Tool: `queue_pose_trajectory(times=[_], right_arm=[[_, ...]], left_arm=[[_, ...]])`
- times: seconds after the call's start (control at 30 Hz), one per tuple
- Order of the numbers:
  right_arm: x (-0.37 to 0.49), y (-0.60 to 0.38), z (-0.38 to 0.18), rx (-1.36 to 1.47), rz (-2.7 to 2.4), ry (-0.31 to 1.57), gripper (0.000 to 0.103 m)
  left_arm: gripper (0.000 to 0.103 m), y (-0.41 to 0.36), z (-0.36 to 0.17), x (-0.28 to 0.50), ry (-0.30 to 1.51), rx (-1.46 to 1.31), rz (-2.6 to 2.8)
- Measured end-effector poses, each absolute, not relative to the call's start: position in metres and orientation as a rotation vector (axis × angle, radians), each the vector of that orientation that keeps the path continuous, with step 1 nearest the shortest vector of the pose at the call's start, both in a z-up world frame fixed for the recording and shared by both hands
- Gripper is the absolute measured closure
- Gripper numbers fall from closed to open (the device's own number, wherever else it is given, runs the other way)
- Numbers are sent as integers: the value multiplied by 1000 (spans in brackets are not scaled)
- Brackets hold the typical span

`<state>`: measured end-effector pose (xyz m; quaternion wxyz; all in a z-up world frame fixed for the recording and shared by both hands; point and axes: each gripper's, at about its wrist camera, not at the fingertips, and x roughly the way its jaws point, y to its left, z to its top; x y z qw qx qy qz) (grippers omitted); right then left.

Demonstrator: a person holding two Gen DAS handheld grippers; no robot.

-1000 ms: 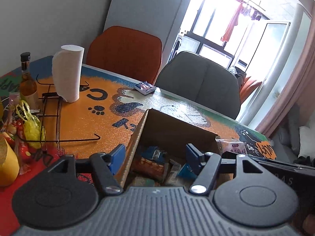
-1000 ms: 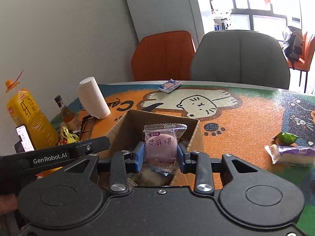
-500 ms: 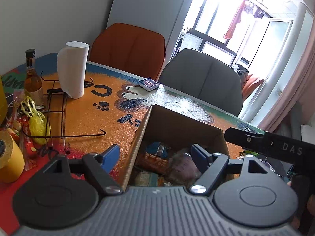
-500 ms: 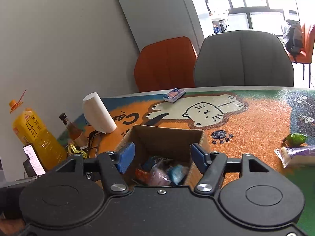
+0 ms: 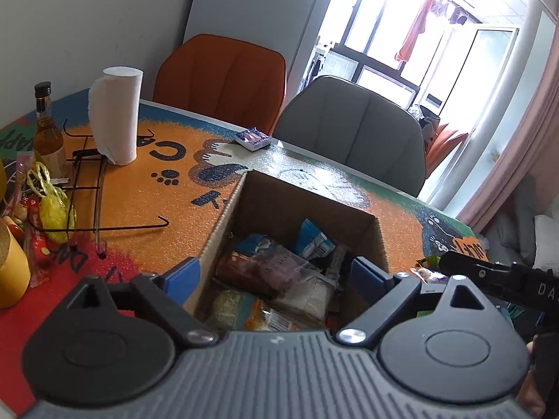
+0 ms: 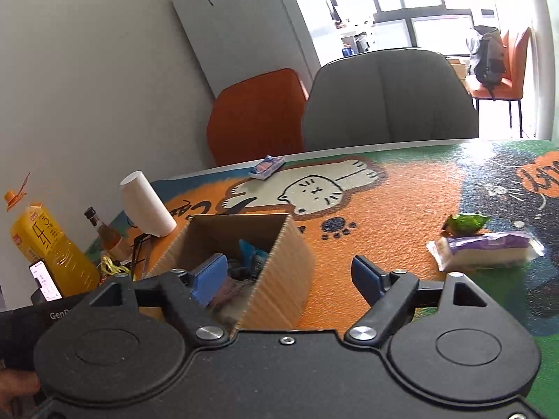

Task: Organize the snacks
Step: 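Move both open tools back toward the bread pack and green packet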

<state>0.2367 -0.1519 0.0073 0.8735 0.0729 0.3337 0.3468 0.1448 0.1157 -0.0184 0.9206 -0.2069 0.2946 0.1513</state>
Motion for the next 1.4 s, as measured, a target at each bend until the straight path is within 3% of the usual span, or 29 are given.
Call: queue_pose_trajectory(times=[0.2,0.6,1.13,1.4], right_arm=[[238,-179,5,163,694,696,9],[246,-235,-4,208,623,702,0],[264,-286,-19,270,559,708,1],[281,-294,-28,306,515,736,12]], left_arm=[[3,97,-16,150,605,-398,292],[0,54,-12,164,595,-352,214],[0,-4,-13,197,623,-262,140],[2,-21,-13,216,606,-239,136]])
